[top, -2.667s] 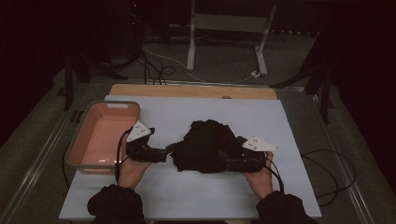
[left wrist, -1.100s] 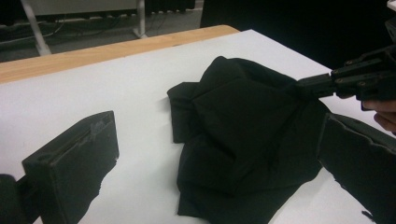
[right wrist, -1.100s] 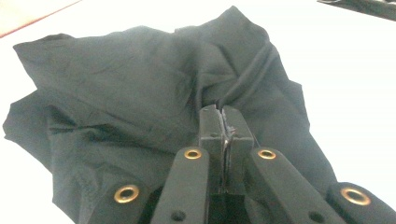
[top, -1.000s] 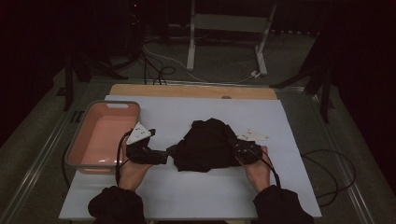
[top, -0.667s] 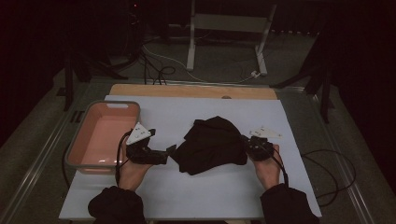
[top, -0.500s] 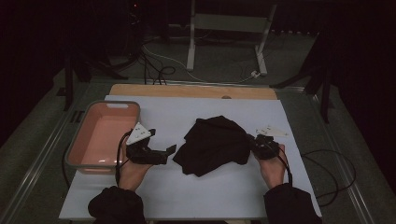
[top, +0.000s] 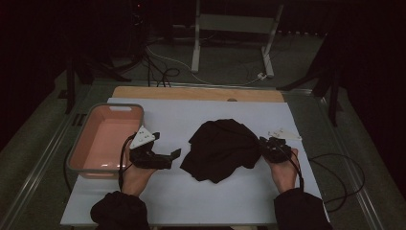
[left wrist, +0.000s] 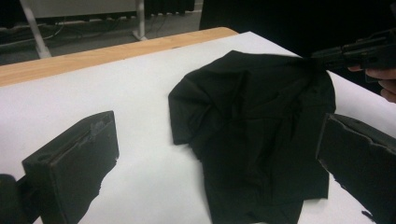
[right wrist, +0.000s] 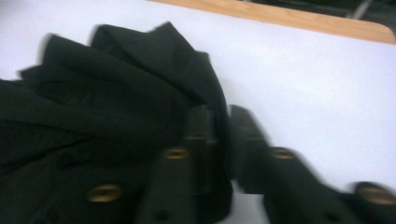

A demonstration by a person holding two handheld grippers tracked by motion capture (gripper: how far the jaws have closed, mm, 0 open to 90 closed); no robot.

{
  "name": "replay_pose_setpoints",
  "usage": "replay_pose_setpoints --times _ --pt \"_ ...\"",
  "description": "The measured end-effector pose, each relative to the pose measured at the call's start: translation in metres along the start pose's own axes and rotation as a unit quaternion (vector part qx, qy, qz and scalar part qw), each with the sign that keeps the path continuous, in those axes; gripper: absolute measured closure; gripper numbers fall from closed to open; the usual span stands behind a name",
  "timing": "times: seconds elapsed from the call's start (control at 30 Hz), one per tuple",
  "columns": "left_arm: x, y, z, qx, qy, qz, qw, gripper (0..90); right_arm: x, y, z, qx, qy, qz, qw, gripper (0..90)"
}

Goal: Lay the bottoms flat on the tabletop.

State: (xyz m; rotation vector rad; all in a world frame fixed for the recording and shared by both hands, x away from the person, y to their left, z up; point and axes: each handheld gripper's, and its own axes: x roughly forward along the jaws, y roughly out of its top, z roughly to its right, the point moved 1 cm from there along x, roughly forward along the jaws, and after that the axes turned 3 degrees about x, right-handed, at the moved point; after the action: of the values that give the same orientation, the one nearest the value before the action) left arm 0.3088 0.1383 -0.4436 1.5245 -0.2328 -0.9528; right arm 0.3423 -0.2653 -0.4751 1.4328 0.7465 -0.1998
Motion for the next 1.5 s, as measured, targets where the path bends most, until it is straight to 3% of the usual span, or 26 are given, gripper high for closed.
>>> replay_pose_setpoints --times 0.13,0.17,0.2,0.33,0.5,0.6,0.63,1.0,1.2,1.27,1.3,1.33,1.37,1.4,1.5 --pt "0.0 0.0 0.0 0.0 0.0 0.0 1.0 0.0 -0.002 0.005 -0.012 -0.013 0.026 0.015 0.9995 44.9" --pt "0.0 0.0 0.0 0.0 0.0 0.0 1.0 0.0 -0.002 0.005 -0.012 -0.013 0.026 0.015 0.9995 44.9" --pt "0.0 0.0 0.0 0.0 0.0 0.0 1.0 0.0 -0.003 0.006 -0.017 -0.019 0.04 0.019 0.9988 40.9" --pt "0.0 0.0 0.0 -0.001 0.0 0.001 1.0 0.0 -0.002 0.008 -0.027 -0.03 0.06 0.021 0.9975 37.2" --pt "0.002 -0.001 0.0 -0.001 -0.001 0.0 1.0 0.0 0.0 0.012 -0.051 -0.053 0.092 0.02 0.9941 35.1" --pt "0.002 -0.001 0.0 0.0 -0.002 -0.002 1.0 0.0 0.001 0.012 -0.055 -0.057 0.097 0.02 0.9935 35.0" --pt "0.003 -0.001 0.001 0.0 -0.002 -0.004 1.0 0.0 0.003 0.014 -0.066 -0.067 0.112 0.018 0.9913 35.0" --pt "0.0 -0.001 -0.002 -0.005 0.002 0.002 1.0 0.0 0.015 0.022 -0.097 -0.099 0.152 0.01 0.9834 36.9" --pt "0.0 0.0 -0.001 -0.005 0.001 0.003 1.0 0.0 0.032 0.022 -0.115 -0.126 0.16 -0.013 0.979 41.2" --pt "-0.001 -0.001 -0.001 -0.006 0.001 0.004 1.0 0.0 0.036 0.019 -0.117 -0.139 0.157 -0.028 0.9774 58.5" --pt "-0.001 -0.001 -0.001 -0.006 0.001 0.004 1.0 0.0 0.036 0.019 -0.117 -0.139 0.157 -0.028 0.9774 58.5" --pt "-0.001 -0.001 -0.002 -0.006 0.001 0.004 1.0 0.0 0.034 0.018 -0.114 -0.142 0.165 -0.034 0.9755 79.3" --pt "-0.001 -0.001 -0.002 -0.006 0.001 0.004 1.0 0.0 0.034 0.018 -0.114 -0.142 0.165 -0.034 0.9755 79.3" --pt "0.0 -0.001 -0.001 -0.006 0.001 0.003 1.0 0.0 0.03 0.019 -0.11 -0.139 0.167 -0.028 0.9757 87.8" --pt "0.0 -0.001 -0.001 -0.006 0.001 0.003 1.0 0.0 0.023 0.021 -0.103 -0.139 0.169 -0.018 0.9756 88.4"
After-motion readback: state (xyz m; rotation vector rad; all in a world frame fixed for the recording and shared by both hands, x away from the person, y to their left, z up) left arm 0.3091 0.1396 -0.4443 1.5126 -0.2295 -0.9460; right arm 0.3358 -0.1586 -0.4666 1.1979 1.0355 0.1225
